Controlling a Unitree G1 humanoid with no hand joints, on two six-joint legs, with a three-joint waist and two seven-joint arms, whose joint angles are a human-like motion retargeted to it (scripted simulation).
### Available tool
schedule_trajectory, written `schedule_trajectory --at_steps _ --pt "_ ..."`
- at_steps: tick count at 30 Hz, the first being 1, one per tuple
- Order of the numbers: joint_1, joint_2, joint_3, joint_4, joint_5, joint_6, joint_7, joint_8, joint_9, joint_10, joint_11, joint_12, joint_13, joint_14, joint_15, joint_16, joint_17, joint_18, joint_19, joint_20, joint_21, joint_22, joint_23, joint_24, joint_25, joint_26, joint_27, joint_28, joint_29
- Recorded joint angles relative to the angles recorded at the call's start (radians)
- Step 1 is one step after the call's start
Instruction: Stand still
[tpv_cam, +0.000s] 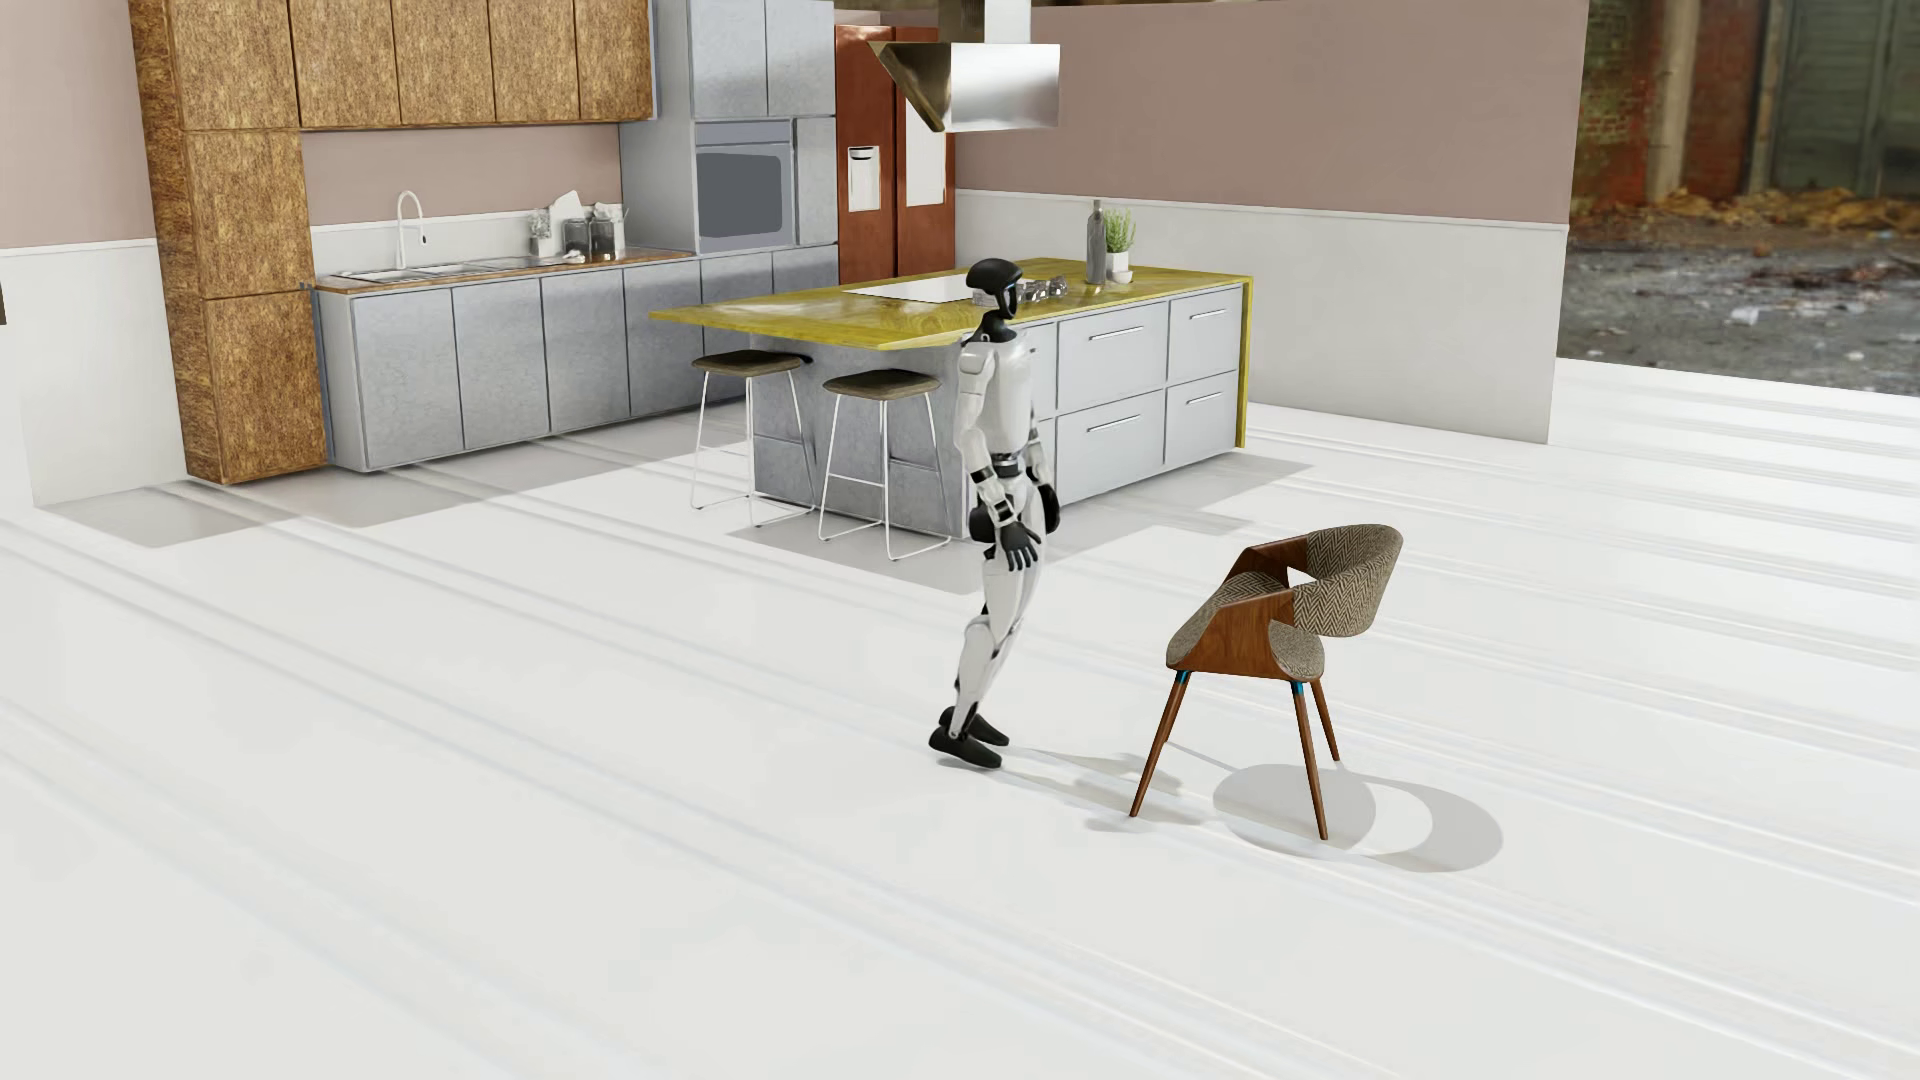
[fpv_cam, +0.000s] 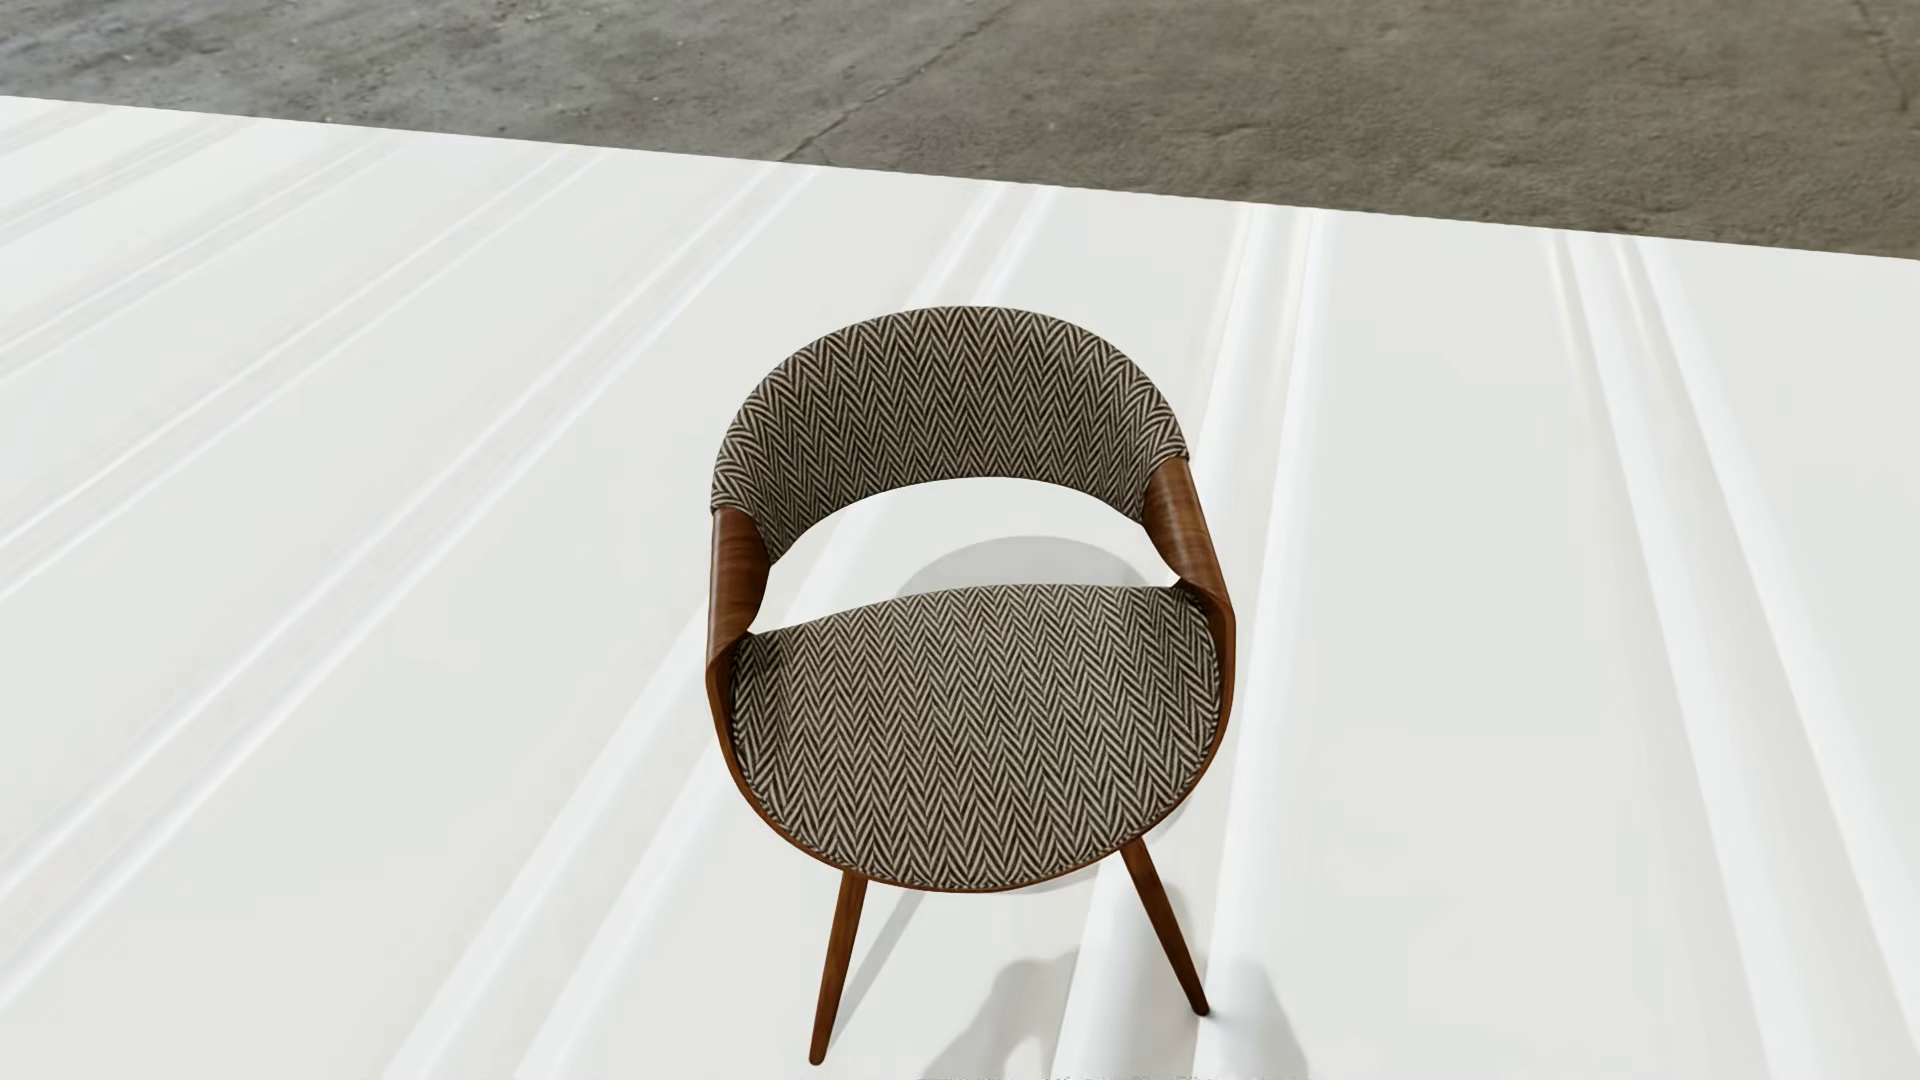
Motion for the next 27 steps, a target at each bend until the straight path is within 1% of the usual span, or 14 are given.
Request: schedule_trajectory --at_steps 3,9,12,14,17,18,19,25,26,27 --pt "0.002 0.007 -0.006 -0.002 -0.005 -0.006 0.0 0.0 -0.001 0.001 -0.006 -0.002 -0.003 -0.001 0.0 0.001 0.0 0.0 0.0 -0.012 0.009 -0.003 -0.001 0.0 0.0 0.0 0.0 0.0 0.0" --pt "0.006 0.008 -0.006 0.001 -0.002 -0.005 0.0 0.0 -0.007 0.011 0.003 0.004 0.008 -0.008 0.006 0.0 0.008 0.0 0.0 0.005 -0.02 -0.004 -0.001 0.0 0.0 0.0 0.0 0.0 0.0" --pt "0.006 0.011 -0.011 0.003 -0.003 -0.012 0.0 0.0 -0.005 0.018 0.002 0.007 0.009 -0.013 0.007 0.002 0.012 0.0 0.0 0.001 -0.025 0.004 -0.003 0.0 0.0 0.0 0.0 0.0 0.0" --pt "0.005 0.013 -0.007 0.003 -0.003 -0.016 0.0 0.0 -0.003 0.023 0.002 0.013 0.01 -0.016 0.006 -0.001 0.014 0.0 0.0 0.025 -0.018 0.0 -0.004 0.0 0.0 0.0 0.0 0.0 0.0" --pt "0.006 0.009 -0.005 0.001 -0.004 -0.018 0.0 0.0 -0.004 0.014 0.002 0.013 0.013 -0.01 0.008 0.005 0.012 0.0 0.0 0.007 -0.011 -0.005 -0.006 0.0 0.0 0.0 0.0 0.0 0.0" --pt "0.003 0.003 -0.004 0.002 -0.002 -0.019 0.0 0.0 -0.007 0.012 0.004 0.014 0.011 -0.007 0.009 0.001 0.012 0.0 0.0 0.024 -0.012 -0.002 -0.005 0.0 0.0 0.0 0.0 0.0 0.0" --pt "0.021 0.019 -0.005 0.004 0.0 -0.017 0.0 0.0 0.0 0.001 0.001 0.016 0.011 -0.006 0.008 0.008 0.011 0.0 0.0 -0.001 0.003 -0.01 -0.001 0.0 0.0 0.0 0.0 0.0 0.0" --pt "0.01 0.005 -0.002 0.004 -0.003 -0.026 0.0 0.0 0.0 0.005 0.006 0.012 0.007 -0.003 0.016 0.004 0.013 0.0 0.0 0.033 -0.023 -0.001 0.0 0.0 0.0 0.0 0.0 0.0 0.0" --pt "0.009 0.007 -0.002 0.005 -0.001 -0.025 0.0 0.0 0.0 0.006 0.005 0.012 0.006 -0.004 0.018 0.012 0.009 0.0 0.0 0.018 -0.016 0.0 -0.003 0.0 0.0 0.0 0.0 0.0 0.0" --pt "0.006 0.004 -0.001 0.004 -0.003 -0.029 0.0 0.0 -0.002 0.007 0.005 0.013 0.008 -0.005 0.018 0.012 0.01 0.0 0.0 0.034 -0.025 0.007 -0.001 0.0 0.0 0.0 0.0 0.0 0.0"
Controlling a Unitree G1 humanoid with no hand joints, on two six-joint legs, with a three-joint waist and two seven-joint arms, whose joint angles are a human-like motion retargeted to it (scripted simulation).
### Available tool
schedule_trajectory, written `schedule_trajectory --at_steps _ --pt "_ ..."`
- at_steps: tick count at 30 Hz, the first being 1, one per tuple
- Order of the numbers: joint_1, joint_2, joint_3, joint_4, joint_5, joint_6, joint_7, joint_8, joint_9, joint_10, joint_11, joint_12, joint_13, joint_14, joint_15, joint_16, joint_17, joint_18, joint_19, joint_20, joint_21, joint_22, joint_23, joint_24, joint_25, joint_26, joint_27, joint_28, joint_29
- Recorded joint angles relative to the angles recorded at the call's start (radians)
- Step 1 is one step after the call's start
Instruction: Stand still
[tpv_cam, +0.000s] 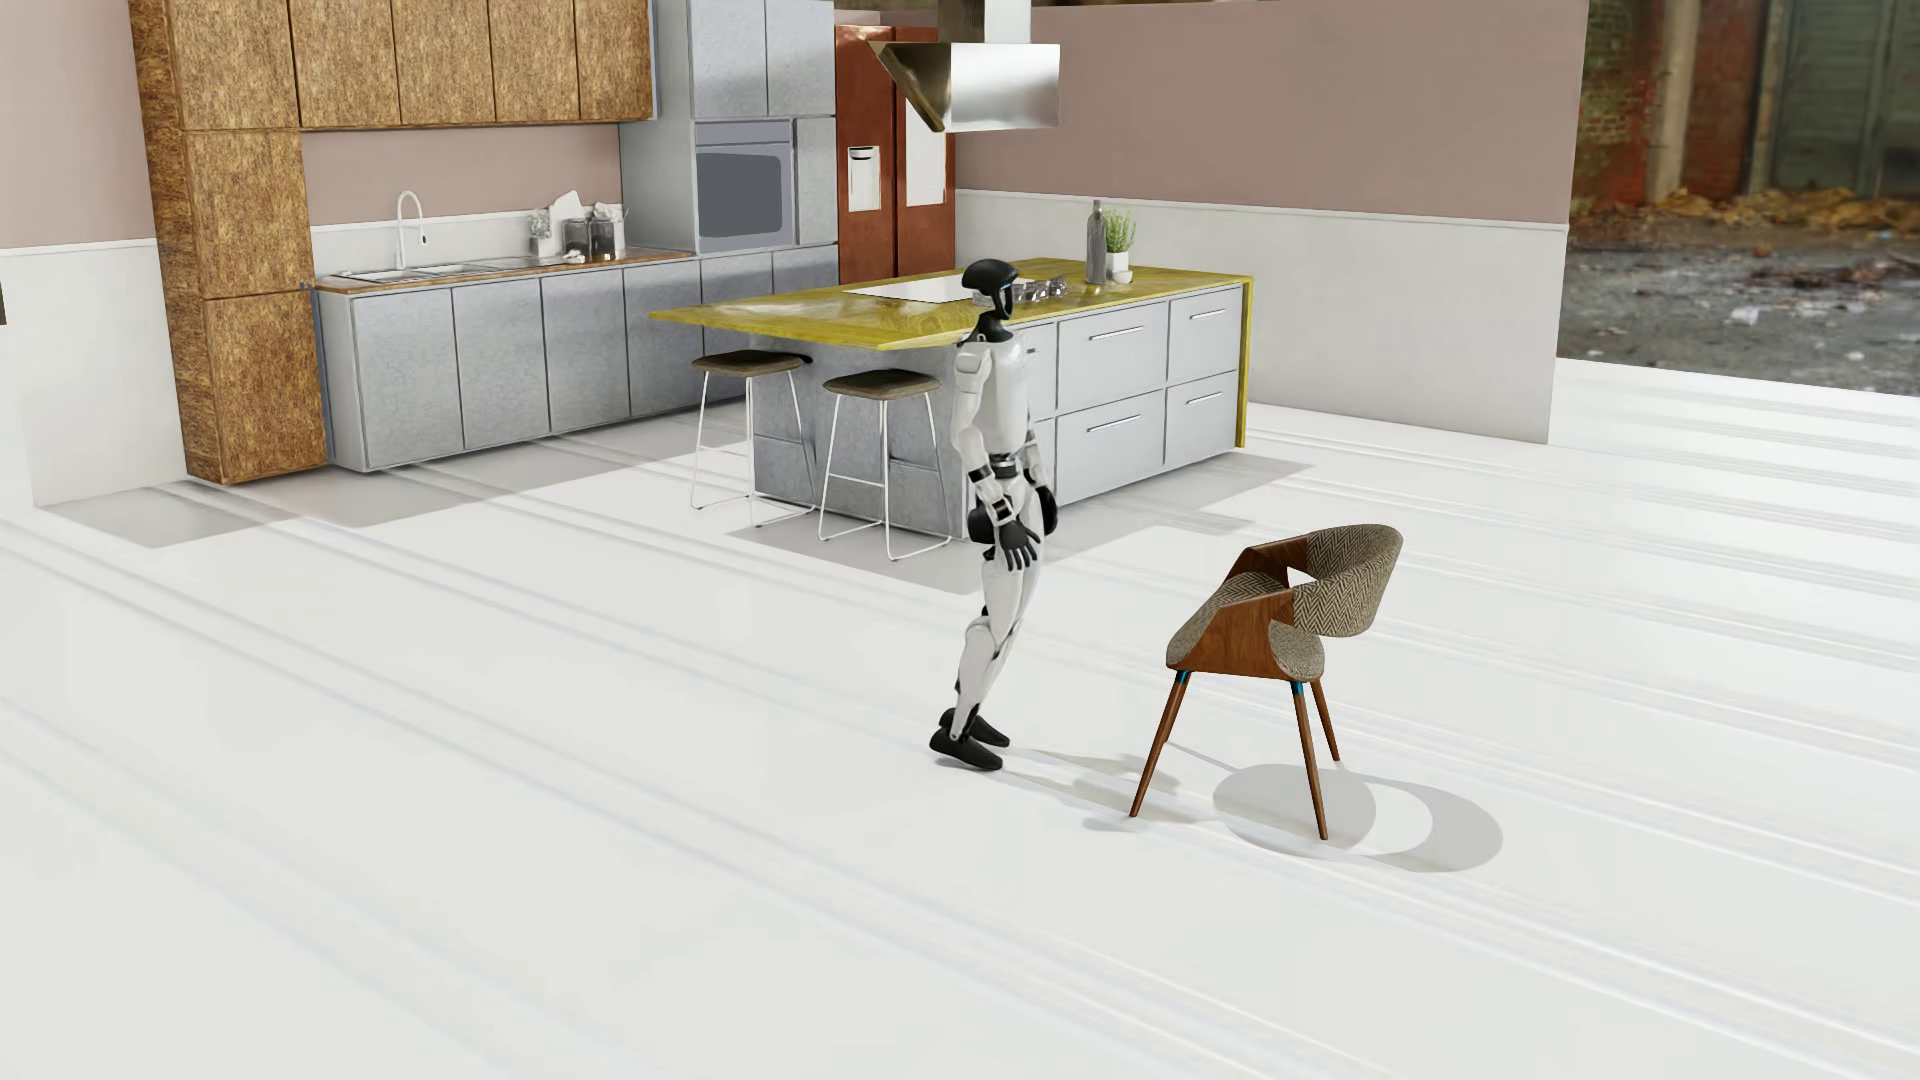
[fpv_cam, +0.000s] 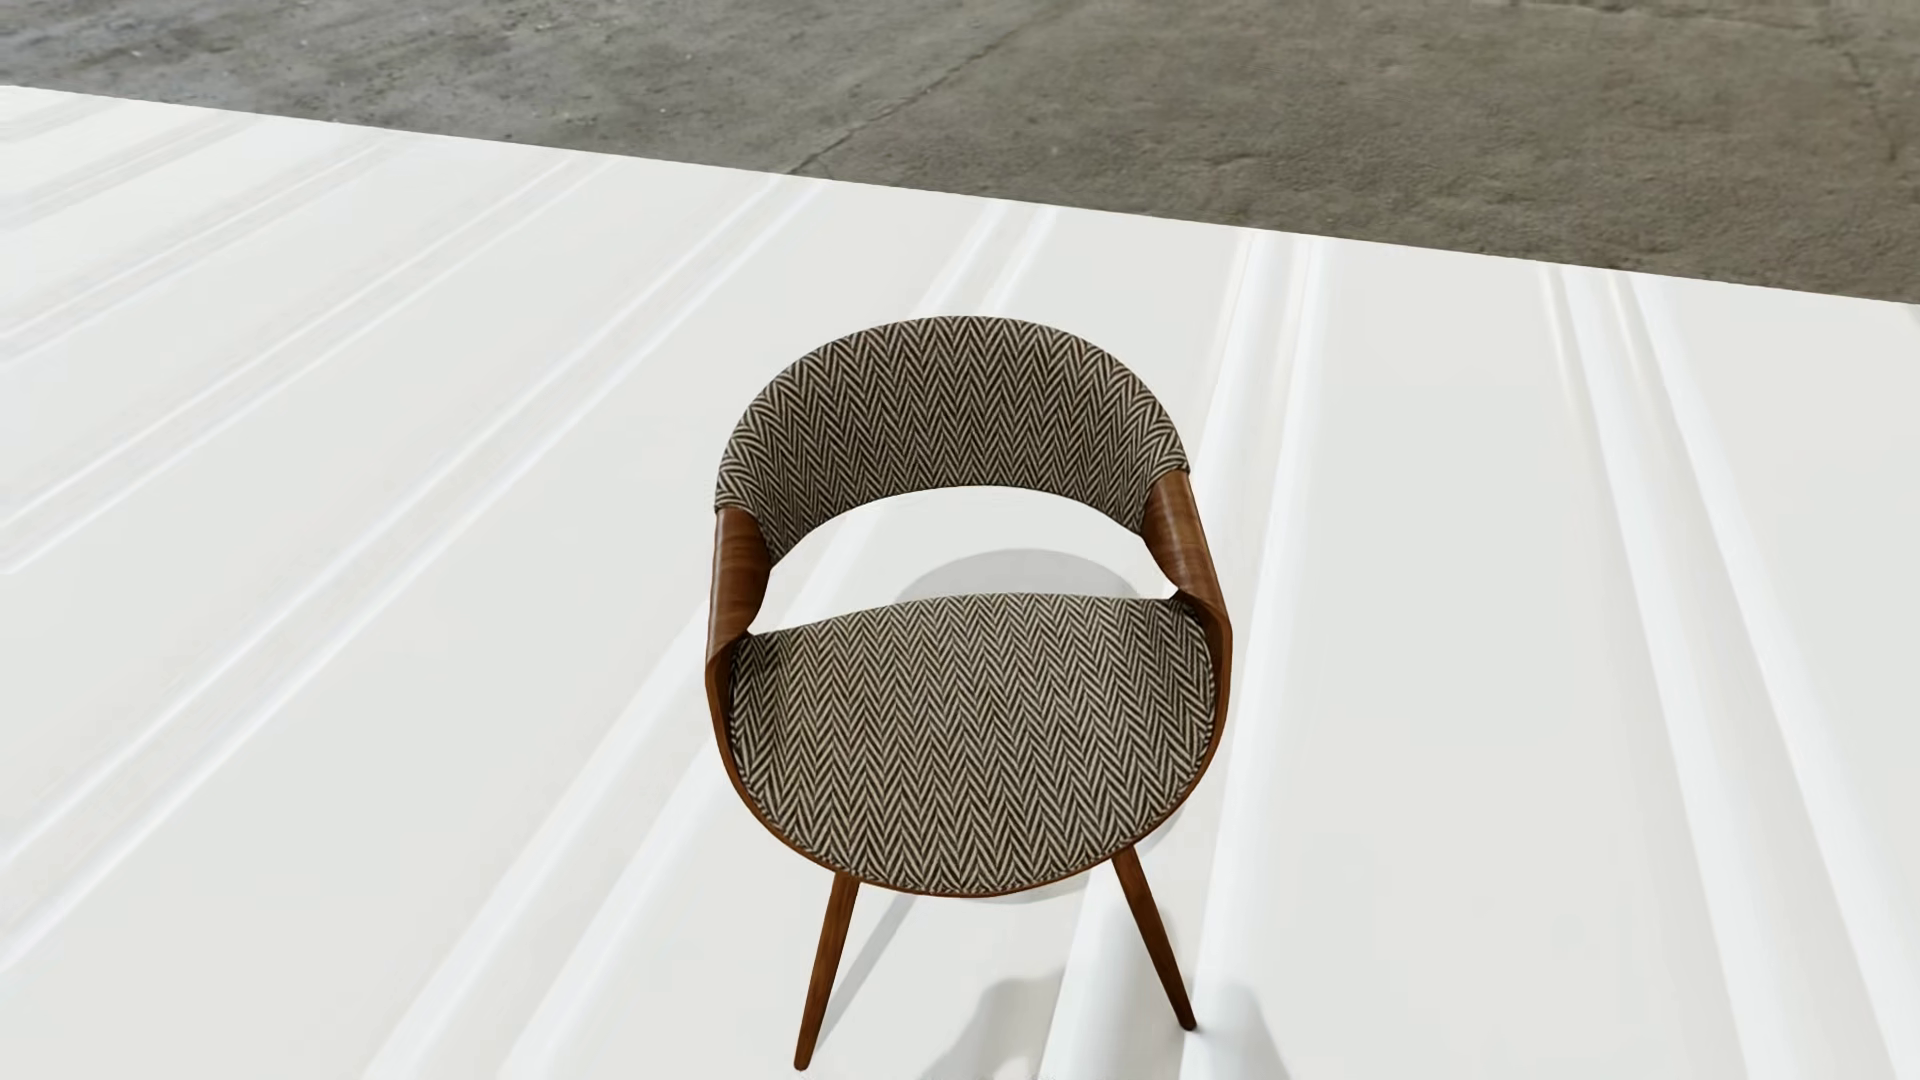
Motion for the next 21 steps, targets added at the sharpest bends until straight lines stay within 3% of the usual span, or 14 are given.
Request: schedule_trajectory --at_steps 21 --pt "0.001 0.003 -0.002 0.004 0.003 0.003 0.0 0.0 0.009 0.019 0.01 0.003 0.008 -0.009 0.016 -0.004 0.001 0.0 0.0 -0.012 0.008 0.013 0.0 0.0 0.0 0.0 0.0 0.0 0.0"
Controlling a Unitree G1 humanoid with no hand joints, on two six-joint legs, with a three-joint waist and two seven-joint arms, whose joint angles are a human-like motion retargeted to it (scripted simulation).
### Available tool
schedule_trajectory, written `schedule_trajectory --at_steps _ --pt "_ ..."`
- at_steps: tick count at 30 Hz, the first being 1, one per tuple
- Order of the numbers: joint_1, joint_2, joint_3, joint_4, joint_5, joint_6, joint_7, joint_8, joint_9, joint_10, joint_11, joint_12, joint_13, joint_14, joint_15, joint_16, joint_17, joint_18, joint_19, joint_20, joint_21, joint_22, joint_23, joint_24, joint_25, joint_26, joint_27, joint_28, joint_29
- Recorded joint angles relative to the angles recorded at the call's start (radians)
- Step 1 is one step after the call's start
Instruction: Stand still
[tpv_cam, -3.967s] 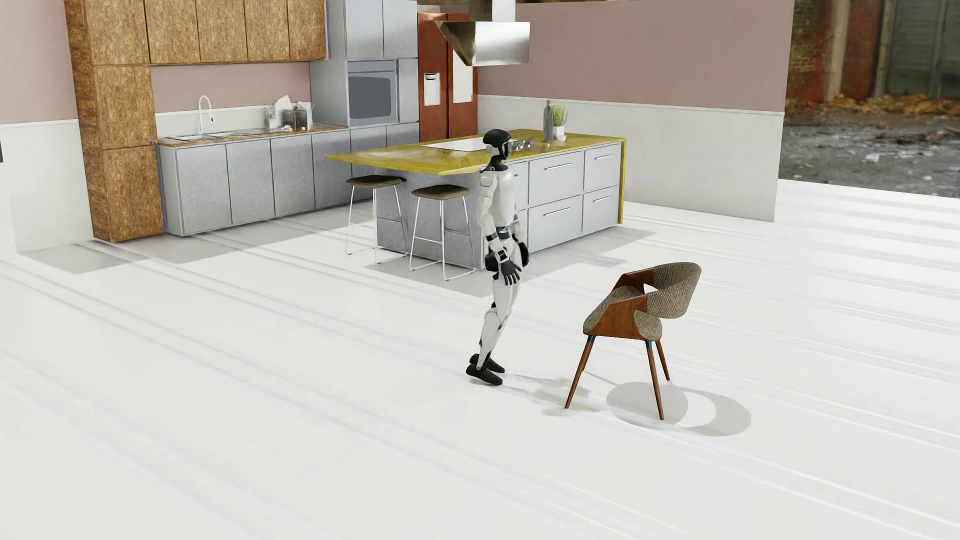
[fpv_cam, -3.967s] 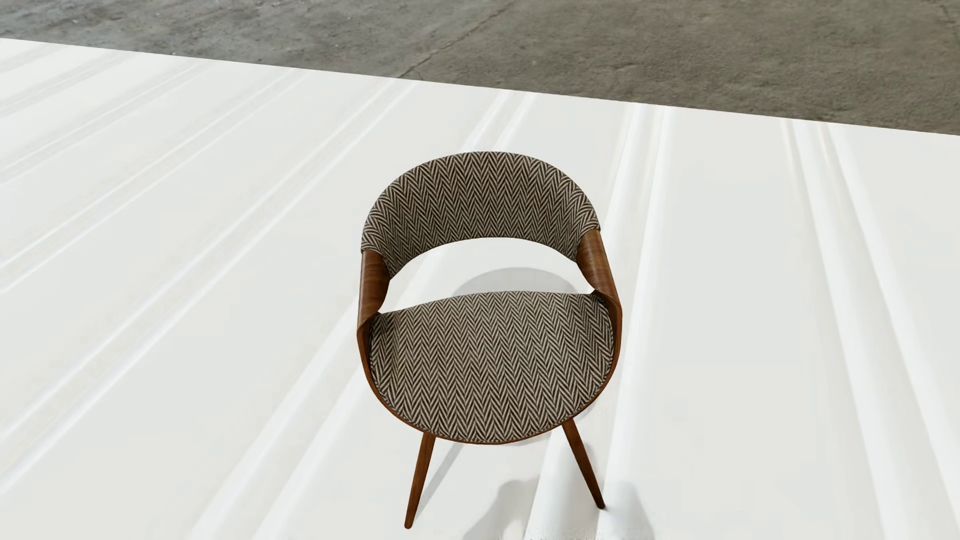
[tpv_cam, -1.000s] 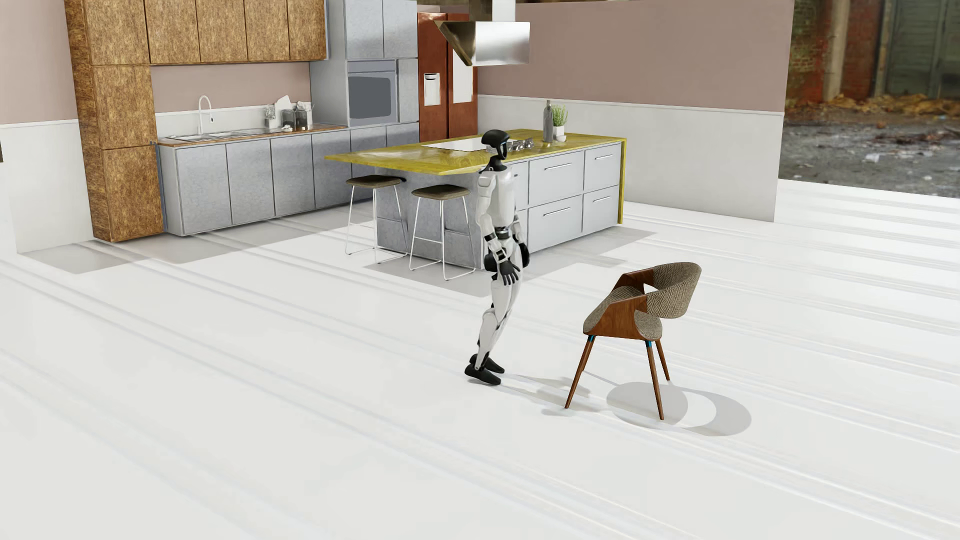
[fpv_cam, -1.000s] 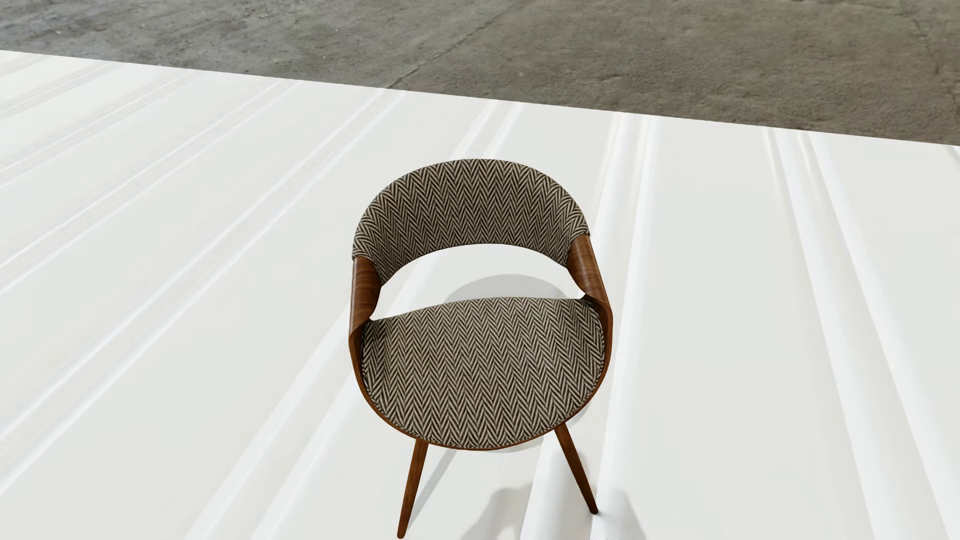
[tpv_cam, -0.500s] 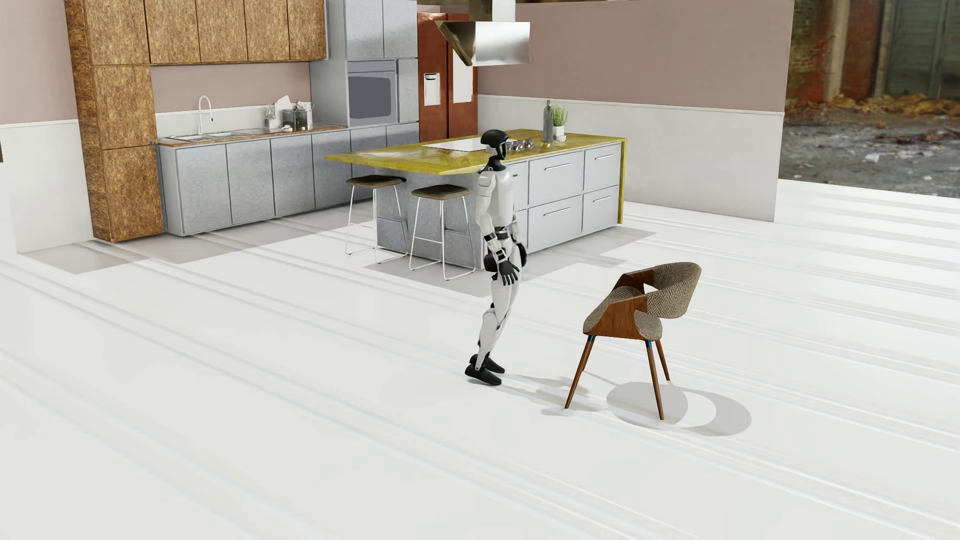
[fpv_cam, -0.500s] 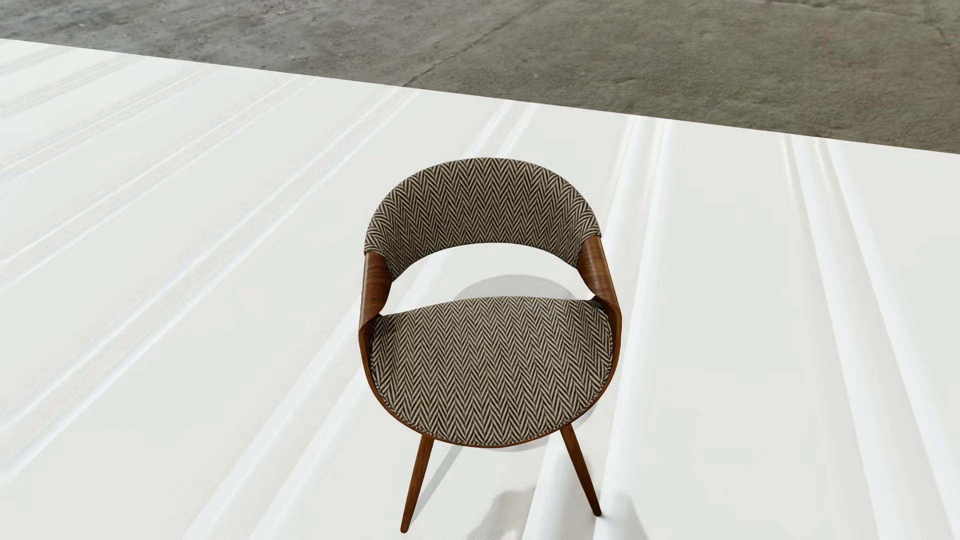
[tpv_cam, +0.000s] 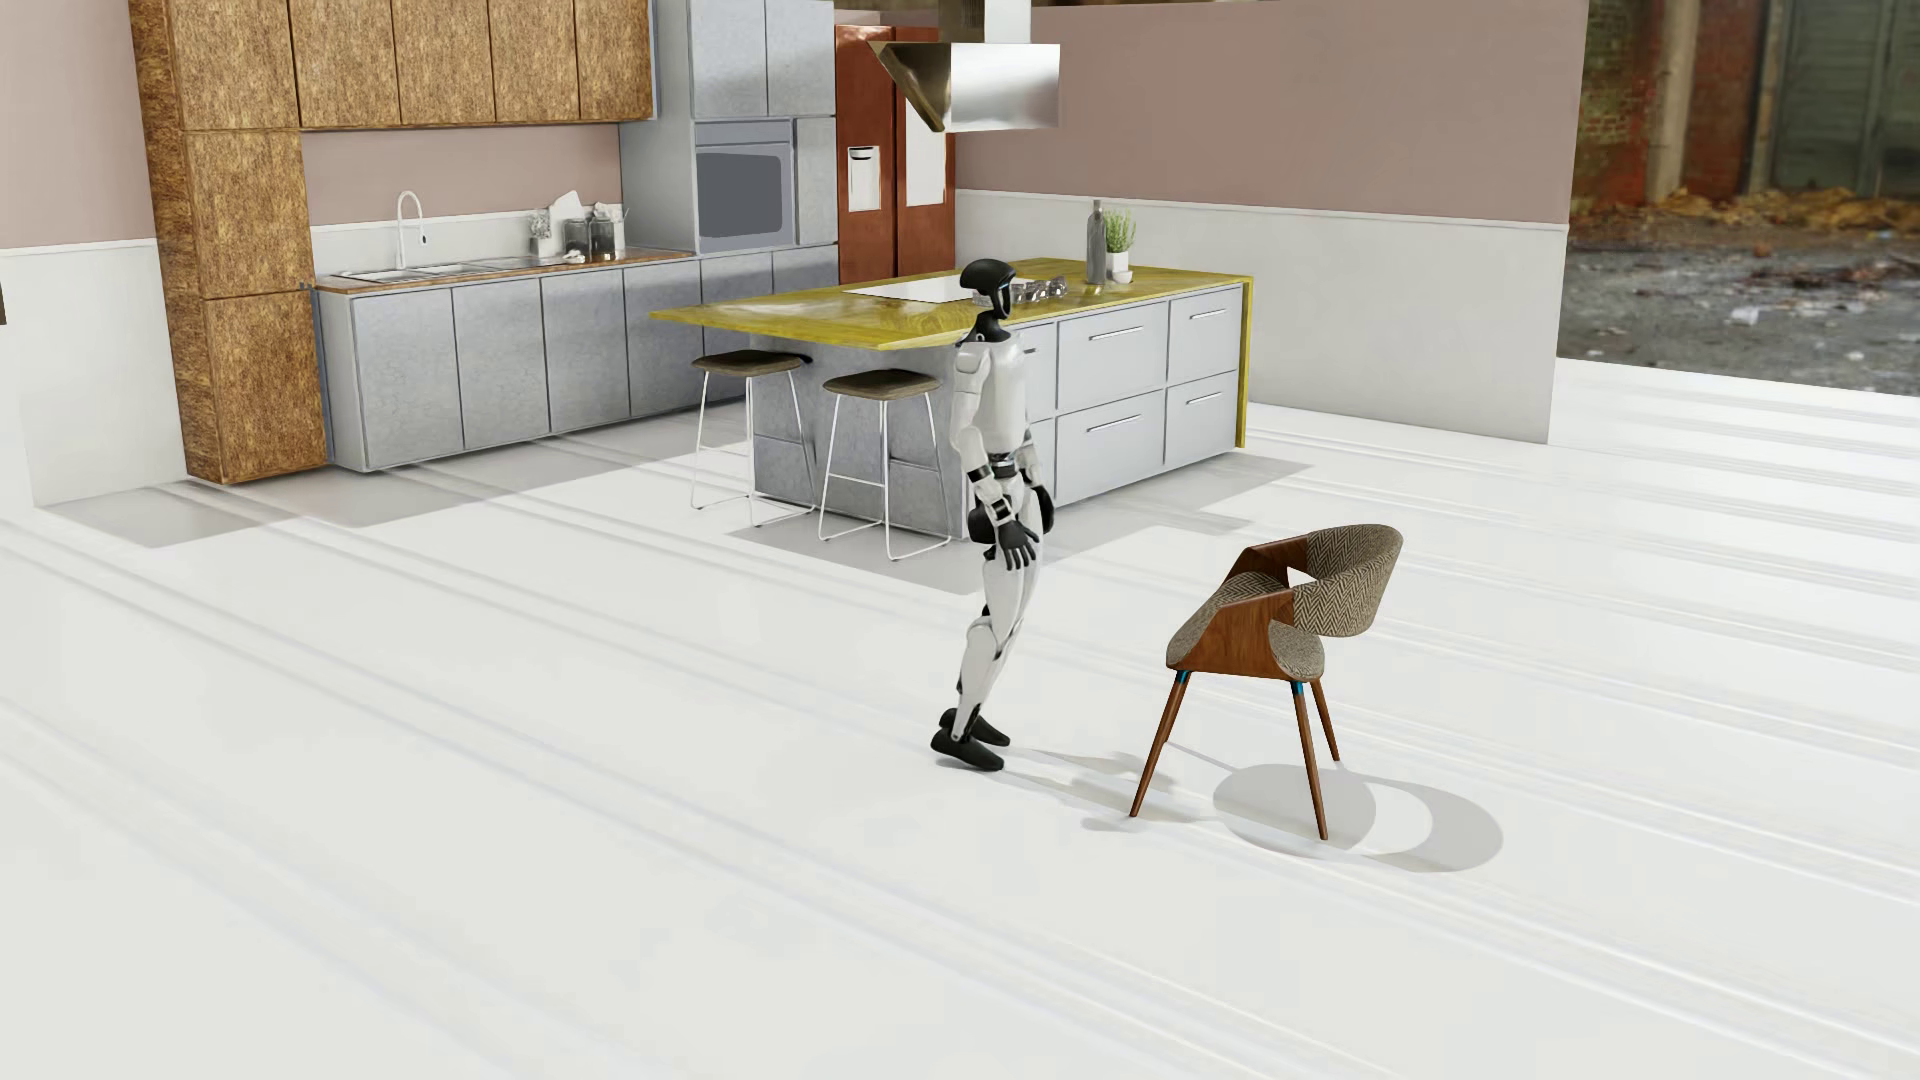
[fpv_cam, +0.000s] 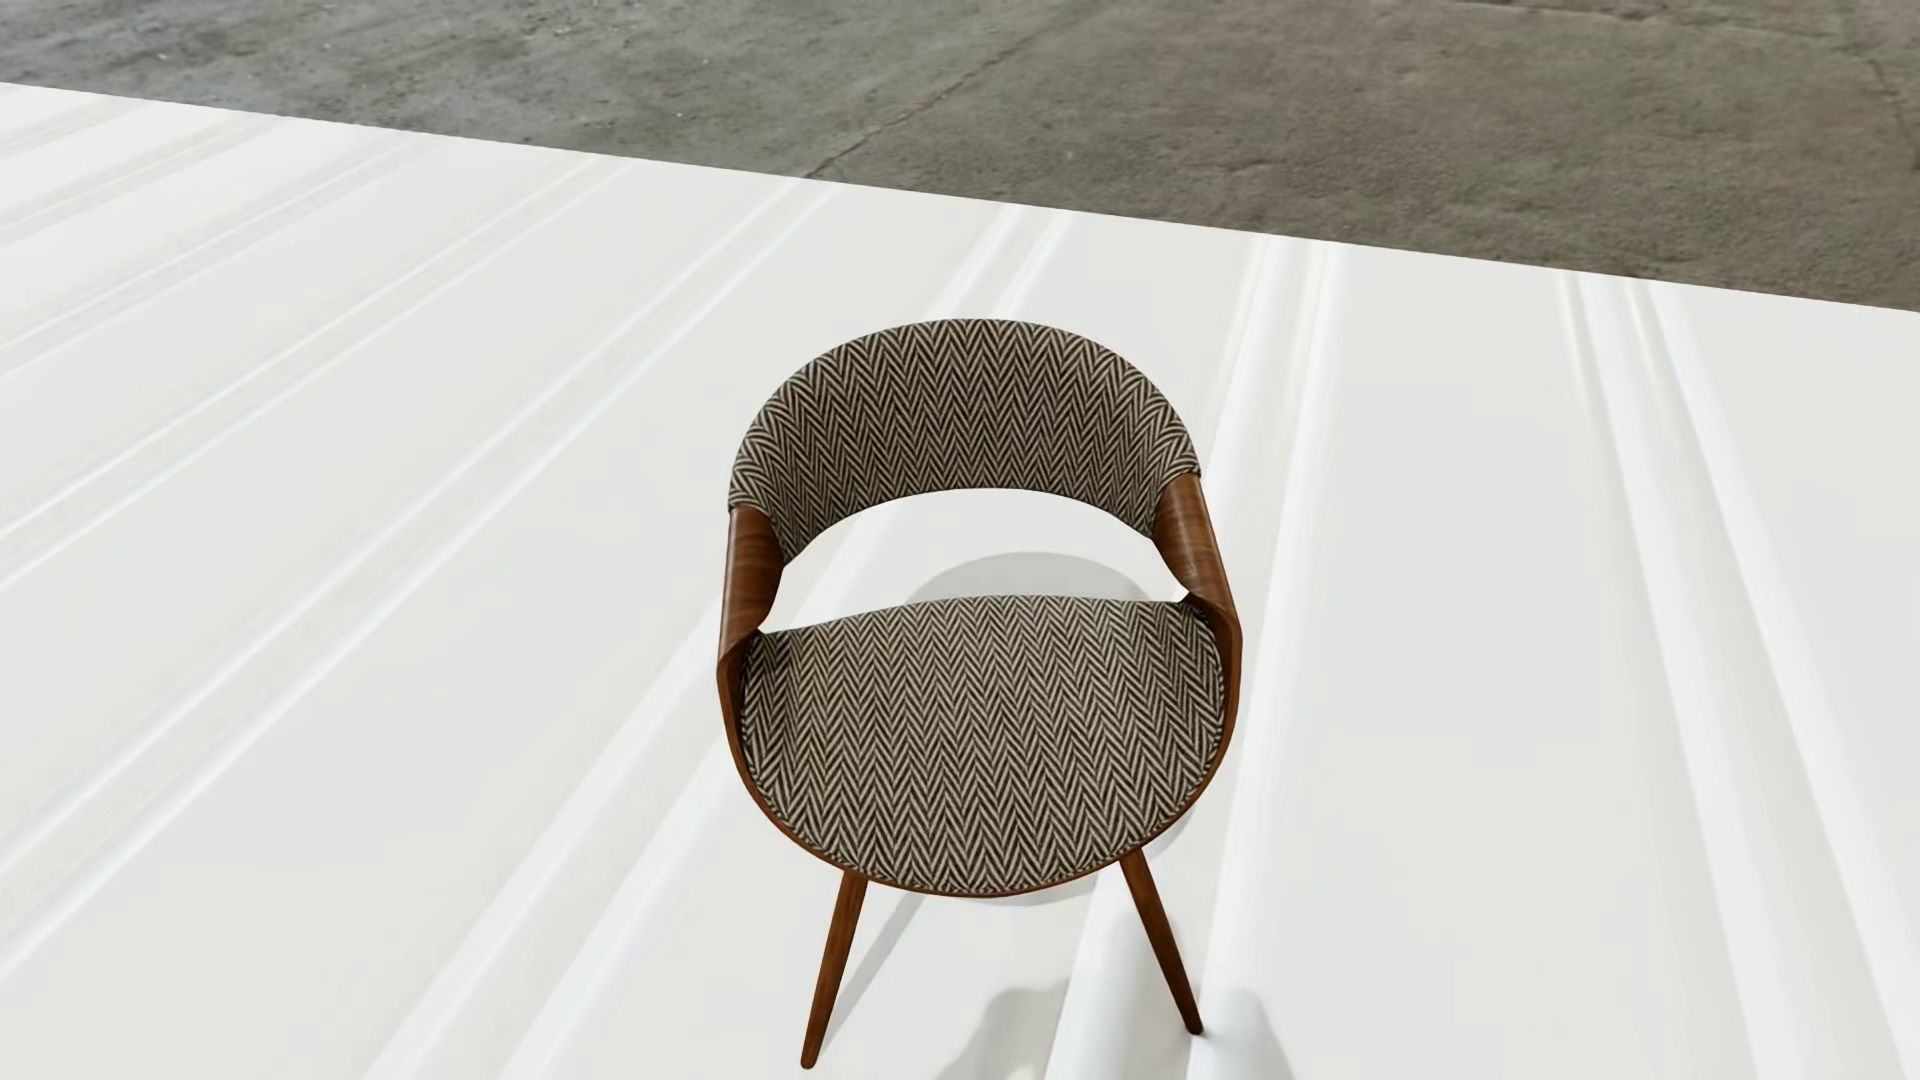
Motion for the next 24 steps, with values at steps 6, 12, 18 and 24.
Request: schedule_trajectory --at_steps 6,12,18,24 --pt "-0.003 -0.003 -0.005 0.003 0.003 -0.005 0.0 0.0 -0.002 -0.003 -0.002 0.0 0.005 0.001 0.002 0.003 -0.001 0.0 0.0 0.0 0.0 0.0 -0.001 0.0 0.0 0.0 0.0 0.0 0.0" --pt "-0.005 -0.001 -0.007 0.001 0.005 -0.011 0.0 0.0 0.004 0.0 -0.005 0.006 0.002 -0.004 0.001 0.011 -0.005 0.0 0.0 -0.004 0.011 -0.009 -0.004 0.0 0.0 0.0 0.0 0.0 0.0" --pt "-0.002 -0.002 -0.022 0.005 0.011 0.009 0.0 0.0 0.008 -0.015 -0.008 0.013 -0.013 0.004 -0.005 0.006 -0.015 0.0 0.0 -0.006 0.016 -0.02 -0.001 0.0 0.0 0.0 0.0 0.0 0.0" --pt "-0.008 -0.005 -0.027 0.004 0.011 0.021 0.0 0.0 0.01 -0.018 -0.01 -0.003 -0.019 0.006 -0.003 0.014 -0.024 0.0 0.0 -0.028 0.02 -0.041 0.0 0.0 0.0 0.0 0.0 0.0 0.0"
